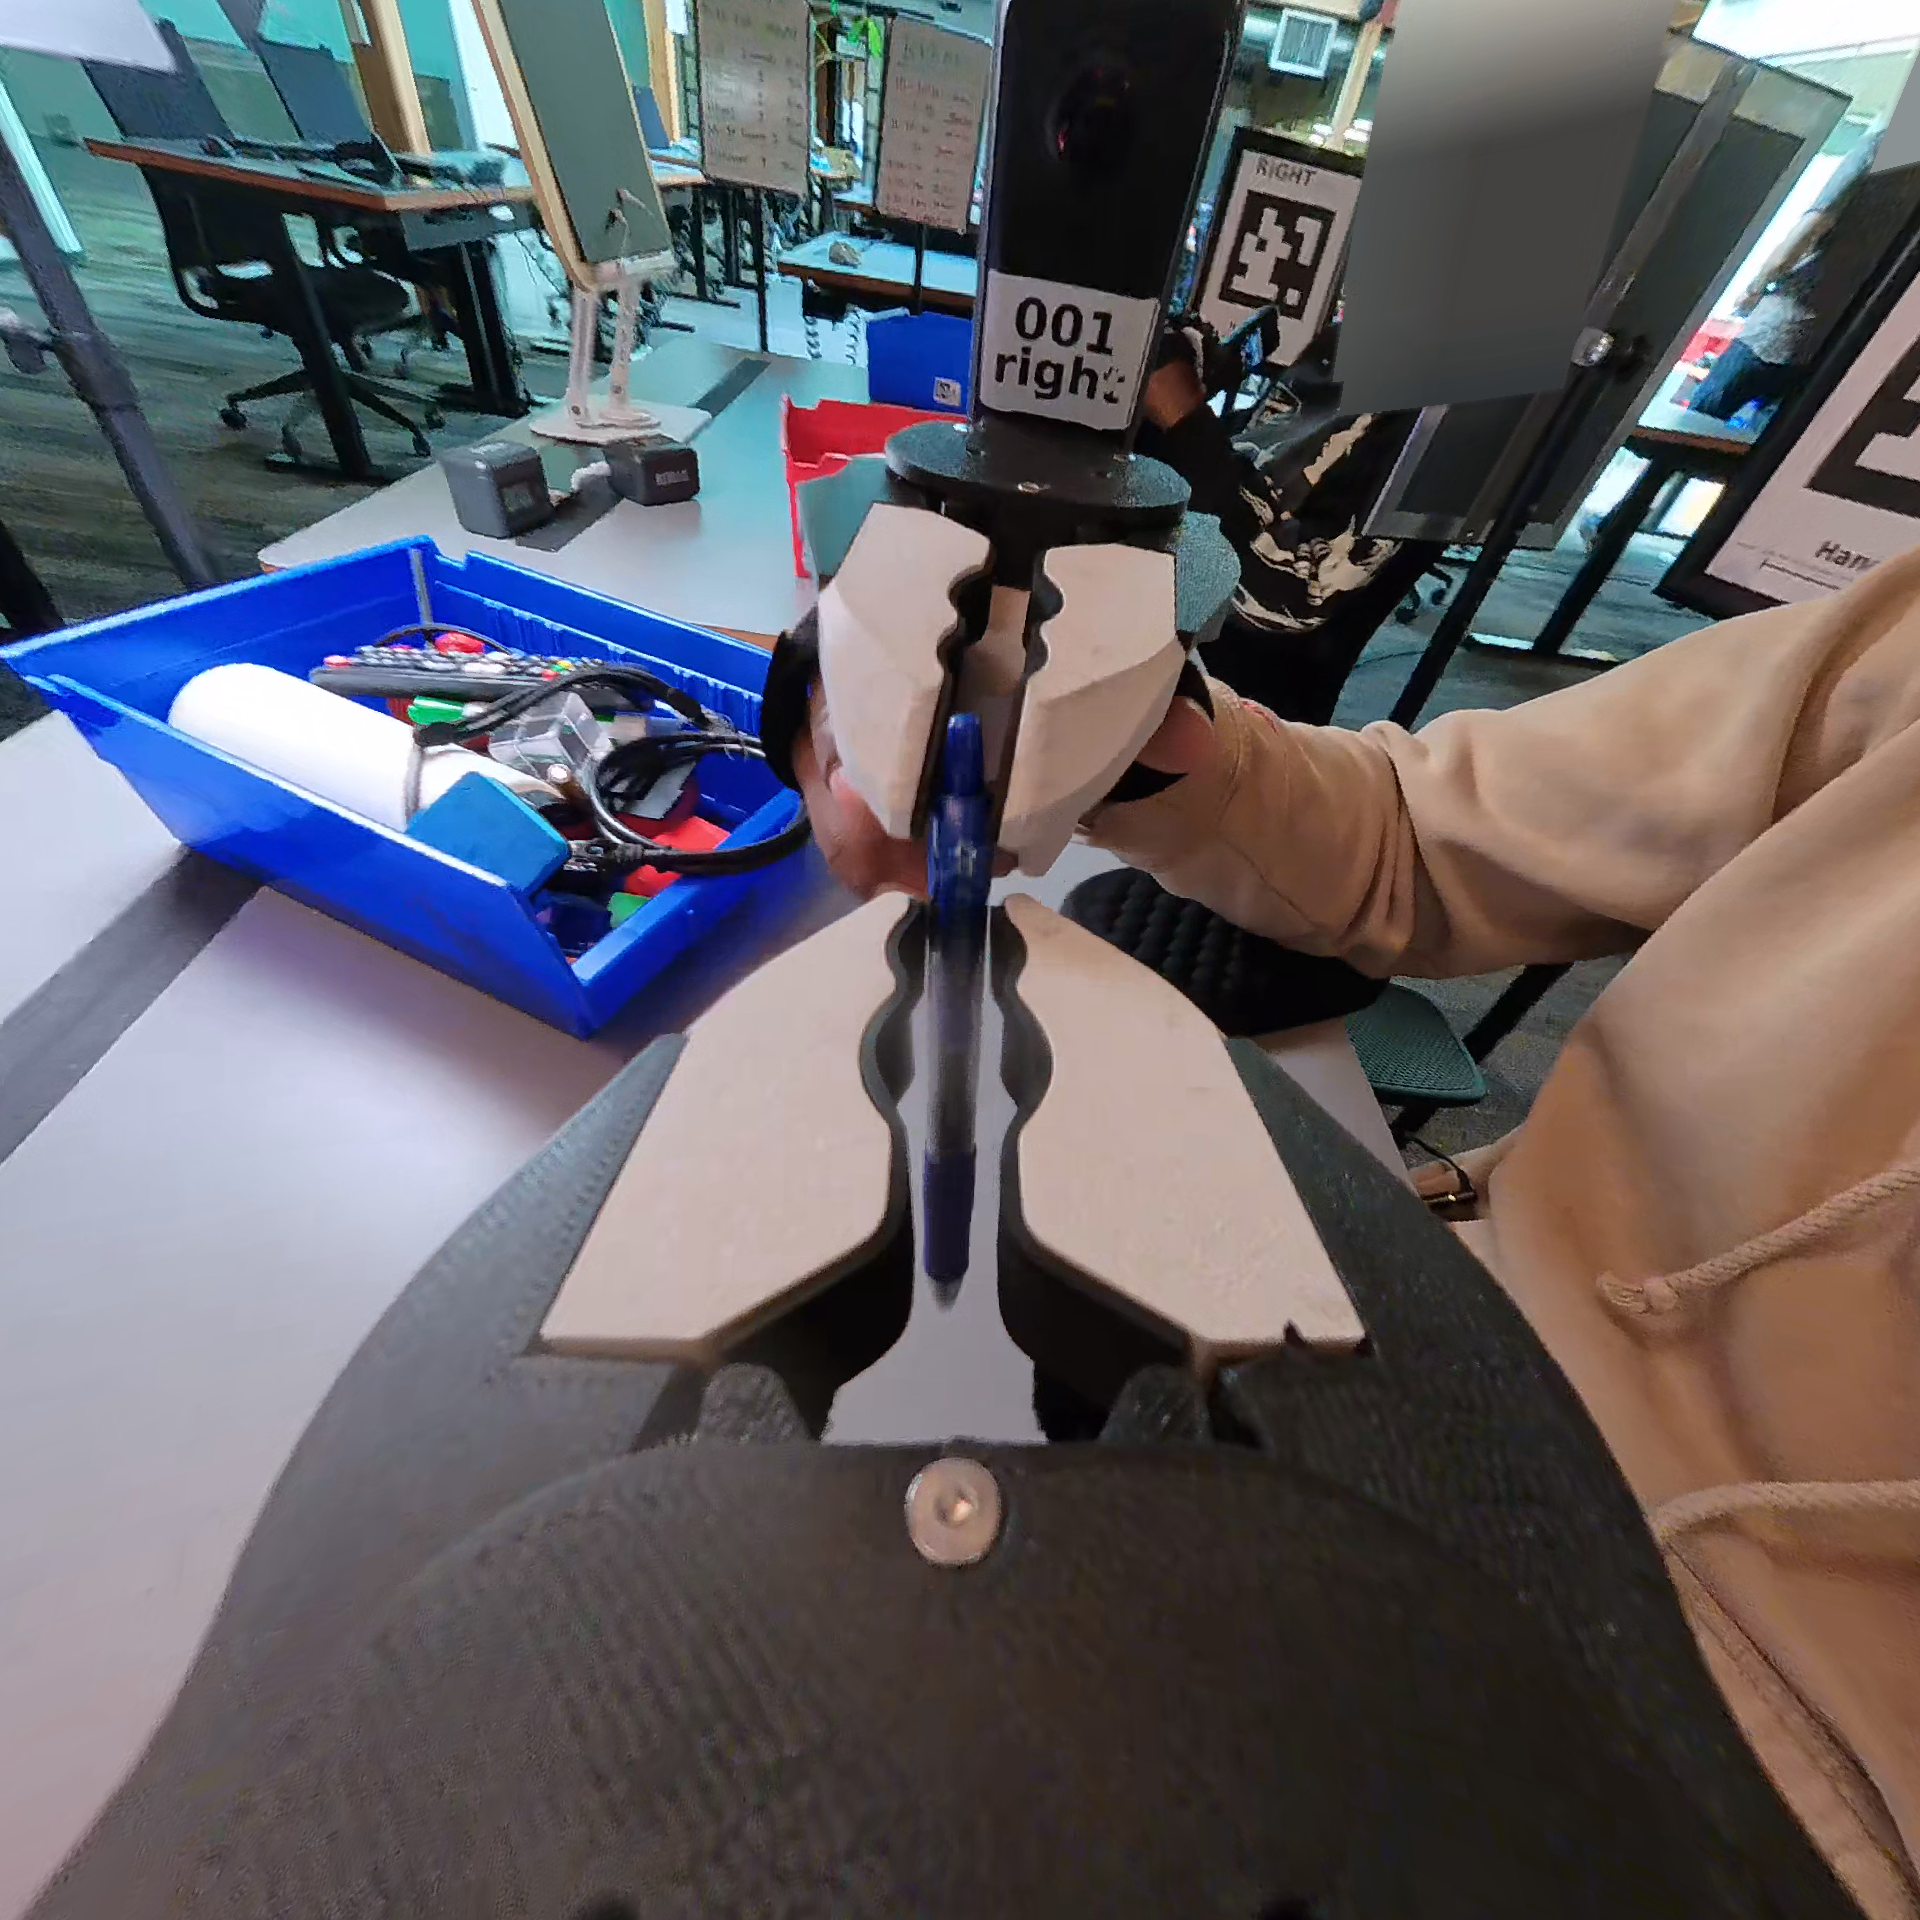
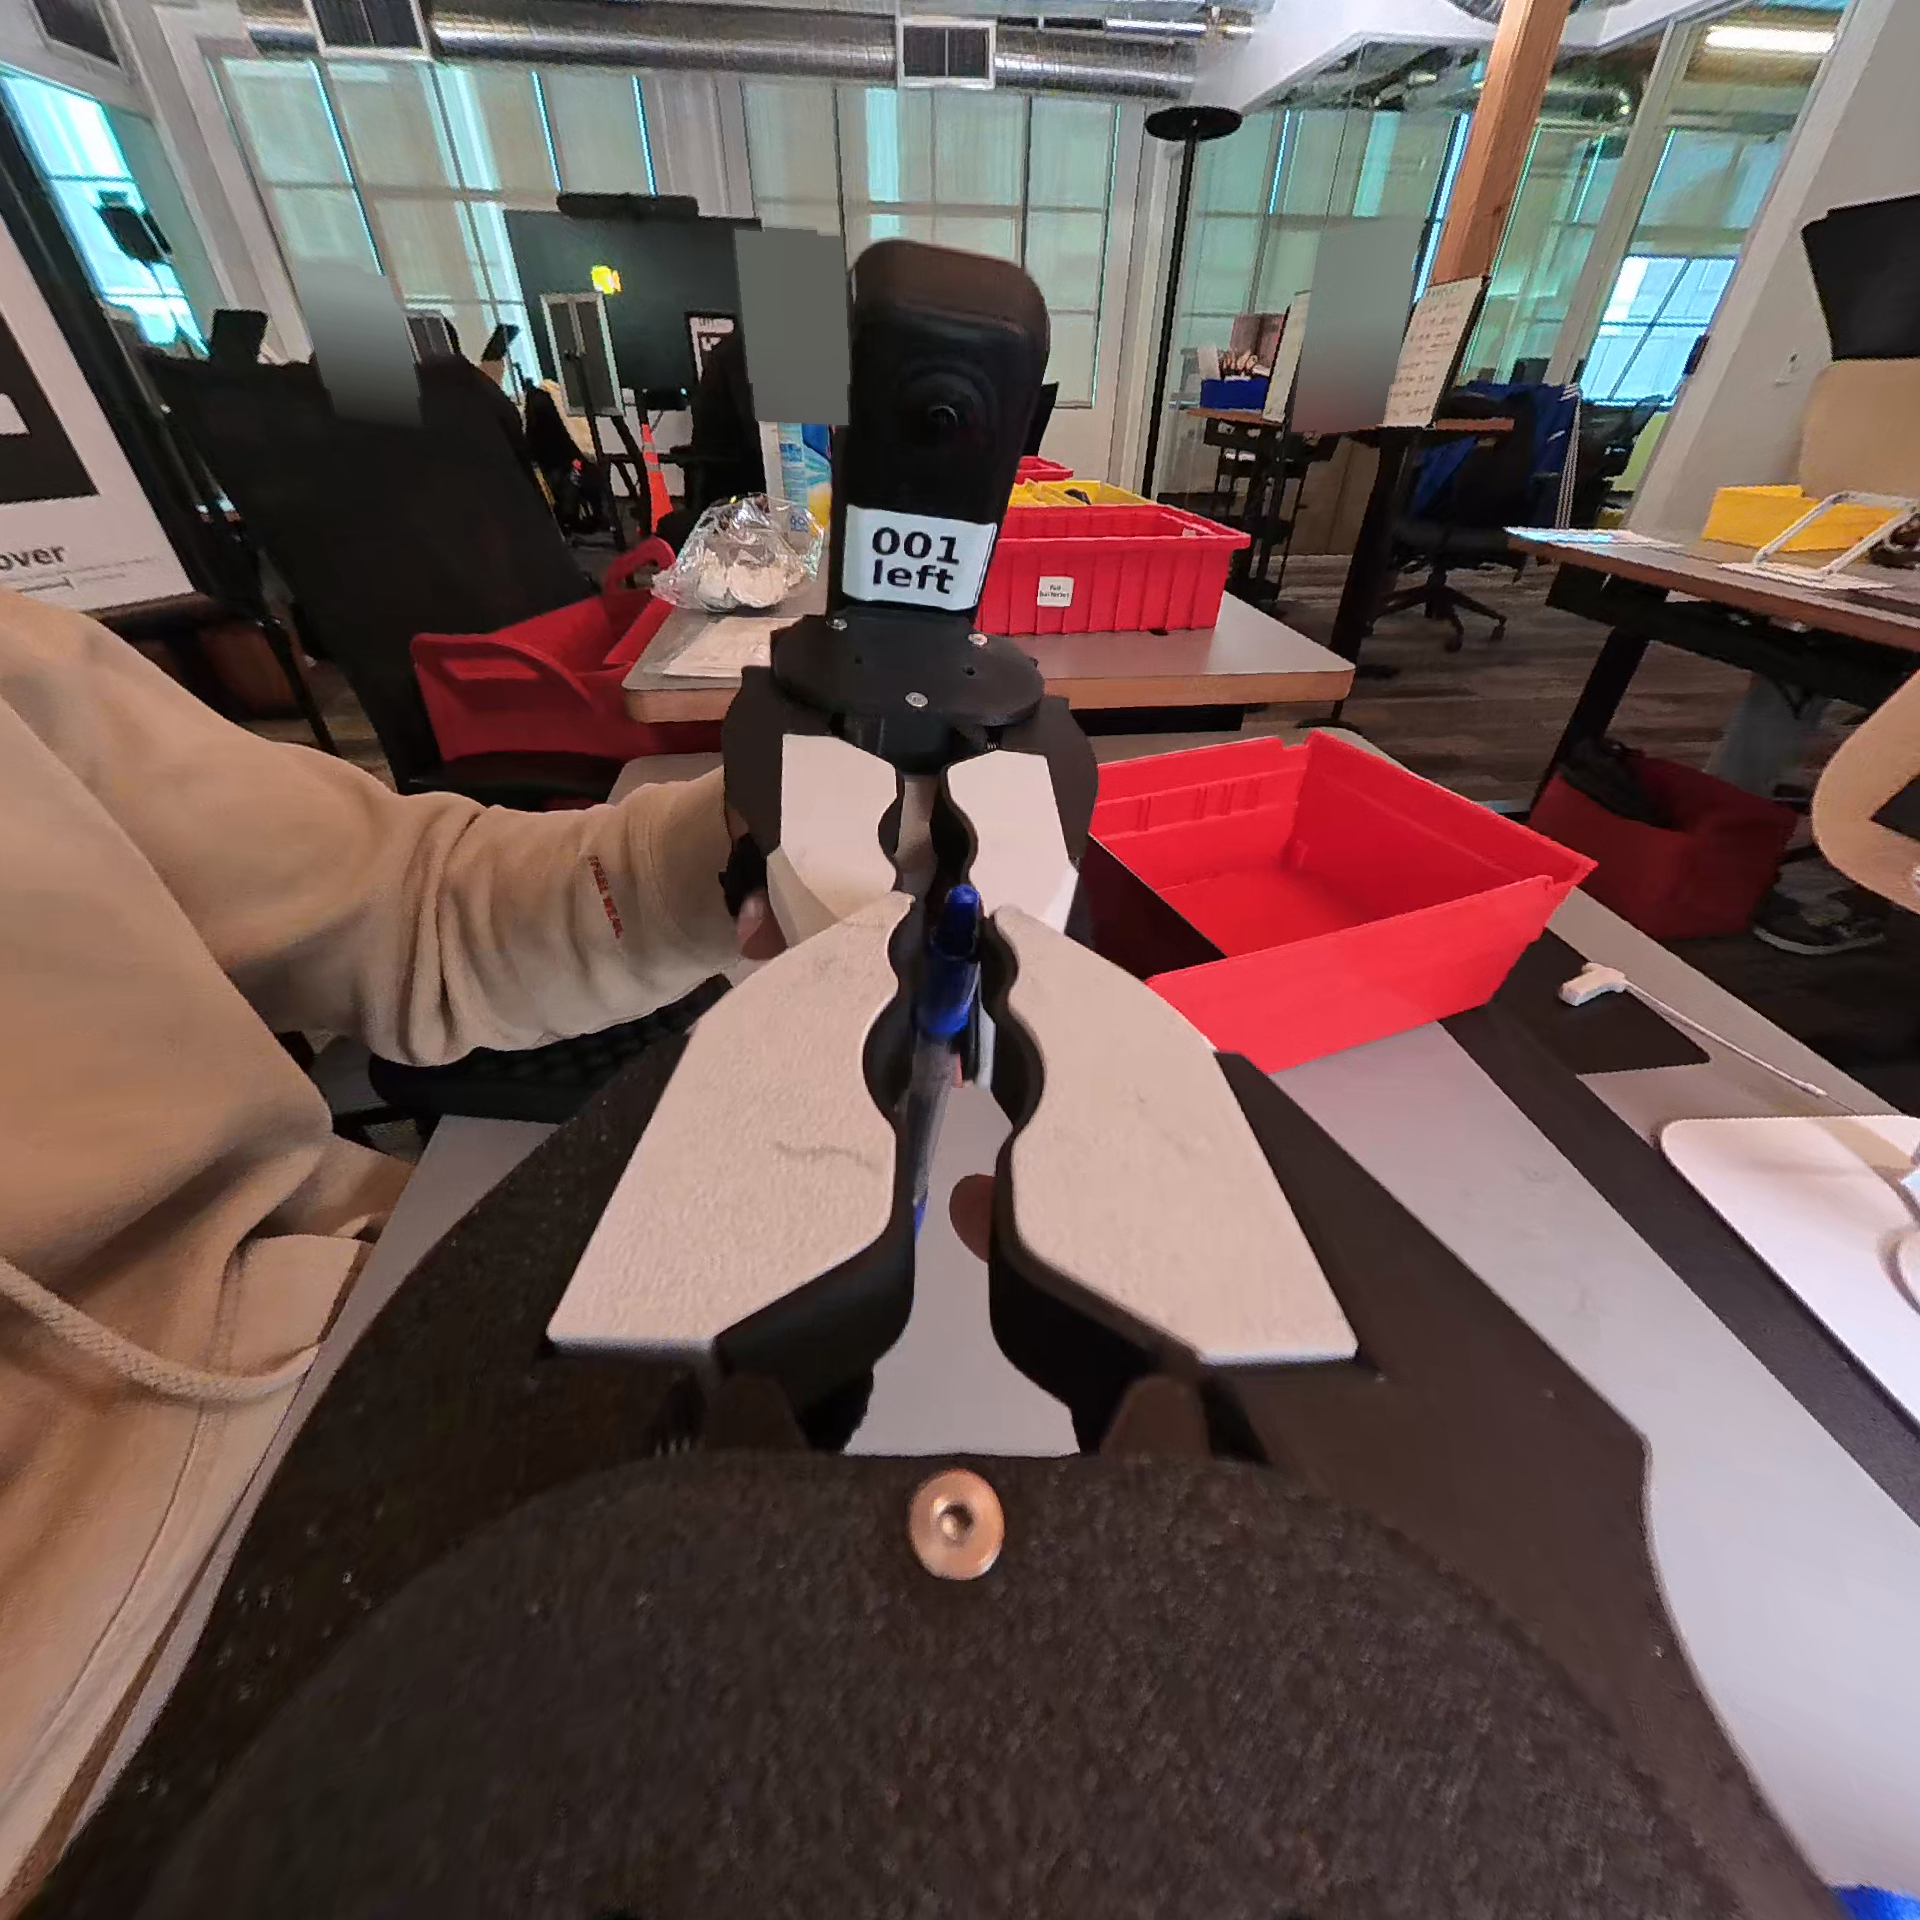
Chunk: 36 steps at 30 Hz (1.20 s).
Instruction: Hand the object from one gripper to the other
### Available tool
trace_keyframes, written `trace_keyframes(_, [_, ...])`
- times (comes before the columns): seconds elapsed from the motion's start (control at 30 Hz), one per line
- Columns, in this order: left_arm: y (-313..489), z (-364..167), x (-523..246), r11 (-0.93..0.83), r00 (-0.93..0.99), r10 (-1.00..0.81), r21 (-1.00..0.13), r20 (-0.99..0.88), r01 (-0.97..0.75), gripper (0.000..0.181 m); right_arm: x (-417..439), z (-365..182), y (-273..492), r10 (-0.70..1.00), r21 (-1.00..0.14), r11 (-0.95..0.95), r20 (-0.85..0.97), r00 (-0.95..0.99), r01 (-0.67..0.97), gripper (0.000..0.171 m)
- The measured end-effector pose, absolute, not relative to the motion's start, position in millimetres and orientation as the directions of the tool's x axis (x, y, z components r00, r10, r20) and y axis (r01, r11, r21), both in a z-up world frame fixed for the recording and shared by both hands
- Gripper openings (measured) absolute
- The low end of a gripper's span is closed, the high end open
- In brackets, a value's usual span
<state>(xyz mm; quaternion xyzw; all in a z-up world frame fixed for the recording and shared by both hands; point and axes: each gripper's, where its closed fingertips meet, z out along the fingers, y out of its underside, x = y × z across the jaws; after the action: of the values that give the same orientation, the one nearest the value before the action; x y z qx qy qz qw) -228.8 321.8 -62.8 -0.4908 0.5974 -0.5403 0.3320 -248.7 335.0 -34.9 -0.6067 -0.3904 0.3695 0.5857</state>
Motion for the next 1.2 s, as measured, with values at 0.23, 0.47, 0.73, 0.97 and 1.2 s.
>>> trace_keyframes(0.23, [337.7, -66.7, -235.6, -0.109, -0.295, -0.941, -0.973, 0.166, -0.202, 0.039, -195.1, 28.1, 341.4, 0.853, -0.917, 0.131, -0.089, 0.515, -0.376, 0.009])
trace_keyframes(0.47, [318.9, -75.6, -215.8, -0.173, -0.388, -0.897, -0.976, 0.212, -0.133, 0.026, -168.2, 44.7, 341.9, 0.85, -0.81, 0.151, -0.187, 0.492, -0.567, 0.009])
trace_keyframes(0.73, [326.3, -58.6, -218.4, -0.185, -0.332, -0.922, -0.98, 0.197, -0.068, 0.01, -162.0, 48.1, 342.0, 0.86, -0.76, 0.131, -0.233, 0.455, -0.637, 0.009])
trace_keyframes(0.97, [333.6, -64.6, -220.3, -0.141, -0.3, -0.938, -0.982, 0.173, -0.123, 0.009, -166.0, 44.0, 344.8, 0.852, -0.796, 0.131, -0.214, 0.478, -0.591, 0.009])
trace_keyframes(1.2, [363.4, -70.9, -258.4, -0.02, -0.184, -0.979, -0.941, 0.087, -0.337, 0.009, -160.0, 0.5, 350.0, 0.806, -0.993, 0.12, 0.09, 0.586, -0.013, 0.021])
